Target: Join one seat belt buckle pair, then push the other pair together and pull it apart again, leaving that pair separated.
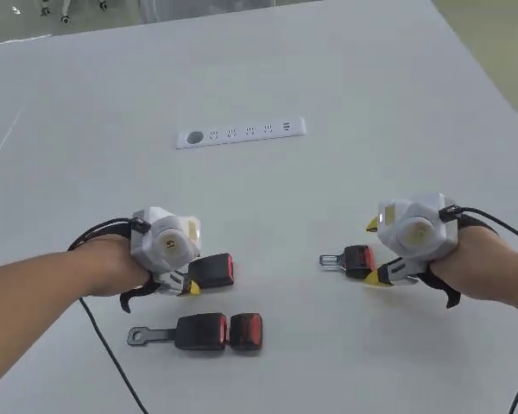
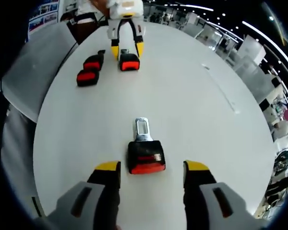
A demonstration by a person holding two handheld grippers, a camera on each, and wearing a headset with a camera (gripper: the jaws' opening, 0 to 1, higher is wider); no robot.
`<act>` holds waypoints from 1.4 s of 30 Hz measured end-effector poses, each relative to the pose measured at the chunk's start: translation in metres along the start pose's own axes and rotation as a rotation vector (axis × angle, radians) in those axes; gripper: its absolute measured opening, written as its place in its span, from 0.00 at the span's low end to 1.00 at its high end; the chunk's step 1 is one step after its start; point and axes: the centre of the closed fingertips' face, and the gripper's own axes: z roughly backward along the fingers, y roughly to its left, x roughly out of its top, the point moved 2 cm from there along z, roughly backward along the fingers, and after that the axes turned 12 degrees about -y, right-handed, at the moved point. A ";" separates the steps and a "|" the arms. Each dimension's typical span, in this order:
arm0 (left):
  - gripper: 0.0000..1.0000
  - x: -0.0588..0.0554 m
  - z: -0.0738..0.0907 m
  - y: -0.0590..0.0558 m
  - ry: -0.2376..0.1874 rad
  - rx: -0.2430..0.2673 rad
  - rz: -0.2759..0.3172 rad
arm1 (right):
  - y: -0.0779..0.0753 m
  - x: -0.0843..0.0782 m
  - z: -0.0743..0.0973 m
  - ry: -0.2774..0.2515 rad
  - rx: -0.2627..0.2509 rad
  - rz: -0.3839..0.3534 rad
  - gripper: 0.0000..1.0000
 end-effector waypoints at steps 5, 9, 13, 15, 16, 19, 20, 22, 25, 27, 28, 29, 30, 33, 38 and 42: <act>0.46 0.004 0.034 -0.004 -0.084 0.117 0.057 | 0.017 0.011 0.022 -0.073 -0.051 -0.067 0.54; 0.51 -0.005 0.062 -0.024 -0.124 0.186 0.126 | 0.036 0.018 0.035 -0.121 -0.084 -0.106 0.56; 0.61 -0.017 0.088 -0.045 -0.151 0.263 0.218 | 0.056 0.027 0.044 -0.164 -0.102 -0.132 0.61; 0.65 -0.026 0.100 -0.057 -0.161 0.305 0.289 | 0.059 0.033 0.050 -0.187 -0.162 -0.148 0.71; 0.69 -0.033 0.107 -0.065 -0.167 0.318 0.323 | 0.066 0.036 0.052 -0.197 -0.163 -0.143 0.74; 0.74 -0.044 0.119 -0.080 -0.170 0.348 0.362 | 0.076 0.036 0.057 -0.203 -0.173 -0.179 0.78; 0.75 -0.049 0.124 -0.087 -0.171 0.359 0.379 | 0.081 0.037 0.060 -0.214 -0.181 -0.205 0.79; 0.77 -0.057 0.130 -0.097 -0.198 0.388 0.433 | 0.088 0.037 0.064 -0.226 -0.189 -0.231 0.82; 0.80 -0.063 0.138 -0.113 -0.211 0.427 0.495 | 0.096 0.033 0.070 -0.237 -0.198 -0.281 0.86; 0.83 -0.066 0.143 -0.123 -0.213 0.443 0.494 | 0.099 0.033 0.075 -0.254 -0.212 -0.324 0.89; 0.87 -0.067 0.145 -0.126 -0.214 0.452 0.499 | 0.099 0.032 0.078 -0.254 -0.217 -0.332 0.89; 0.90 -0.066 0.149 -0.129 -0.224 0.472 0.501 | 0.100 0.031 0.081 -0.257 -0.225 -0.341 0.91; 0.93 -0.066 0.151 -0.131 -0.231 0.481 0.503 | 0.100 0.030 0.083 -0.260 -0.231 -0.346 0.92; 0.98 -0.065 0.158 -0.132 -0.247 0.514 0.507 | 0.103 0.029 0.088 -0.276 -0.250 -0.383 0.94; 1.00 -0.063 0.168 -0.129 -0.263 0.559 0.518 | 0.108 0.027 0.088 -0.275 -0.260 -0.384 1.00; 1.00 -0.067 0.169 -0.129 -0.253 0.571 0.522 | 0.109 0.027 0.088 -0.275 -0.278 -0.391 1.00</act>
